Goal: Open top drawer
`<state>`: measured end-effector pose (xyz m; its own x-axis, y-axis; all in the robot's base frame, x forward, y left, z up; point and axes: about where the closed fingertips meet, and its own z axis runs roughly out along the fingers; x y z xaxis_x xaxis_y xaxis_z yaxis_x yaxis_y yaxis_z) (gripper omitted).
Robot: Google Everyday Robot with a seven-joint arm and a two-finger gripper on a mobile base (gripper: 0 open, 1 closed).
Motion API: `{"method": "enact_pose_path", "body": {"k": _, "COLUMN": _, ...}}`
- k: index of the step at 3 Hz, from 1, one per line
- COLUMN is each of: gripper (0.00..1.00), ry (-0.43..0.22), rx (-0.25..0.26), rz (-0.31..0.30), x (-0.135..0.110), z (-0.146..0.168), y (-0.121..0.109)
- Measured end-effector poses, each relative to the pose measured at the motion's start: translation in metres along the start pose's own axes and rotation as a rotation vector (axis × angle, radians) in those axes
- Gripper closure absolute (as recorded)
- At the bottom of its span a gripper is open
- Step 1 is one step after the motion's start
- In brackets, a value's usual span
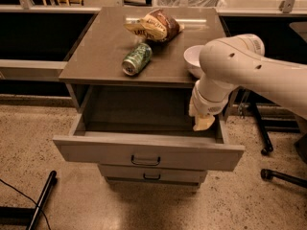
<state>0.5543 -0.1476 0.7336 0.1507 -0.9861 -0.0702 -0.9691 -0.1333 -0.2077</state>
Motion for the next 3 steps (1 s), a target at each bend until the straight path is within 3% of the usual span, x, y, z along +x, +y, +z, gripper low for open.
{"method": "enact_pose_path", "body": {"k": 1, "gripper": 0.69, "ry": -0.013, "rx": -0.01, "rz": 0.03, "x": 0.011, "z": 0.009, "y": -0.013}}
{"method": "enact_pose_path", "body": {"k": 2, "gripper": 0.9, "ry": -0.037, "rx": -0.056, "rz": 0.075, "x": 0.027, "z": 0.04, "y": -0.014}}
{"method": "enact_pose_path", "body": {"k": 3, "gripper": 0.9, "ry": -0.051, "rx": -0.105, "rz": 0.096, "x": 0.03, "z": 0.073, "y": -0.01}}
